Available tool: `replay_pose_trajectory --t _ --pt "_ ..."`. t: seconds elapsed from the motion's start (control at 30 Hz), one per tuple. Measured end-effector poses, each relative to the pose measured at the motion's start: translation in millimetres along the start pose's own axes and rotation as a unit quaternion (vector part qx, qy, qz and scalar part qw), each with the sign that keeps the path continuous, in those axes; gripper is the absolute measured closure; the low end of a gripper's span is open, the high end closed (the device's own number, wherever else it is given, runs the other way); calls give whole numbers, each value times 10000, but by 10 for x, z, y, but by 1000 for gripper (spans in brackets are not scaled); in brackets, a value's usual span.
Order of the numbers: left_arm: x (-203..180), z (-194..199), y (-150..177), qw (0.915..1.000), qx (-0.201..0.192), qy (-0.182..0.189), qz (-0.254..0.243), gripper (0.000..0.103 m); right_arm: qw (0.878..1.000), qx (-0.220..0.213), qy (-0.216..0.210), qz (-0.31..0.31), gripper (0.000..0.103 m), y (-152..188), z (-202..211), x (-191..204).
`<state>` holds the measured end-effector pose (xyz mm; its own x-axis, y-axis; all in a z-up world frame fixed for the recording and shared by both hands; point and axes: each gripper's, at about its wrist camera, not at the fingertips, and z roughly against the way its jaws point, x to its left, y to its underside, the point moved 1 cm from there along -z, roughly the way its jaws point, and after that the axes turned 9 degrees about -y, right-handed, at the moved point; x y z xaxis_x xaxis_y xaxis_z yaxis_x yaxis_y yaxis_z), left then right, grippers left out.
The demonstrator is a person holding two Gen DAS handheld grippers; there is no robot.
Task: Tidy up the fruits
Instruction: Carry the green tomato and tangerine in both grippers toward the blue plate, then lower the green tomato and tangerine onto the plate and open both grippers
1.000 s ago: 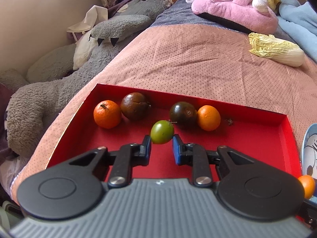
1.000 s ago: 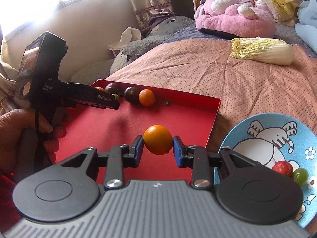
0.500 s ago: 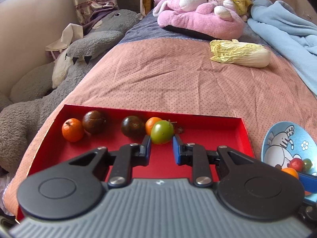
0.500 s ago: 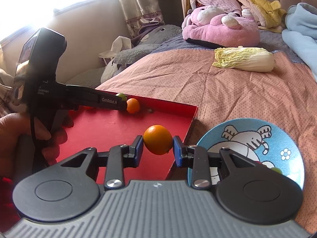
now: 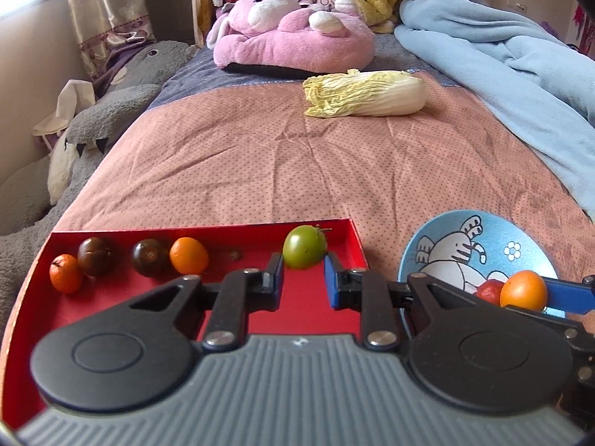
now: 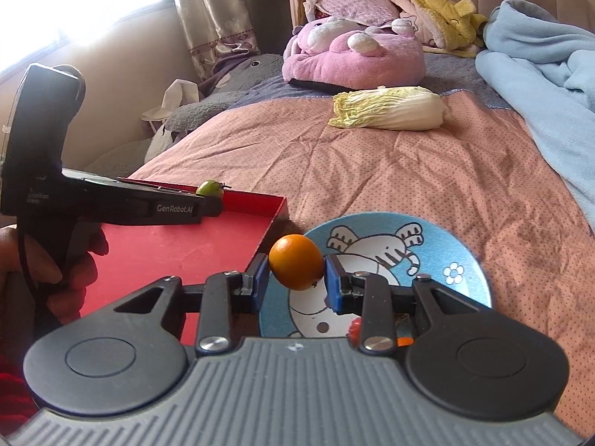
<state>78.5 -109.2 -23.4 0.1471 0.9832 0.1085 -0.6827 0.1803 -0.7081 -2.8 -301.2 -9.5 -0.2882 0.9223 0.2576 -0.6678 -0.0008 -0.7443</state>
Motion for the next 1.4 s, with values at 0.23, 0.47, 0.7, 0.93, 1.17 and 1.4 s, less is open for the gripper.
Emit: replay_pose_trajectory --t 0.23,0.47,0.7,0.93,1.17,1.4 --pt "-262 58 78 9986 -72 360 -377 77 9996 3 237 -138 65 74 52 -203" --pt "-474 107 174 9946 -126 713 -742 77 9988 88 425 -242 65 167 52 -344" --pt "-616 138 239 9902 -185 949 -1009 77 9971 134 612 -421 65 248 64 -524" --pt "-679 138 269 9882 -190 1026 -1120 77 9970 152 614 -456 65 247 -6 -568" --pt "-656 117 265 9890 -152 1018 -1067 77 9964 183 636 -522 65 228 -99 -622" --pt "-684 100 273 9881 -142 1069 -1095 77 9962 180 682 -505 65 209 -165 -671"
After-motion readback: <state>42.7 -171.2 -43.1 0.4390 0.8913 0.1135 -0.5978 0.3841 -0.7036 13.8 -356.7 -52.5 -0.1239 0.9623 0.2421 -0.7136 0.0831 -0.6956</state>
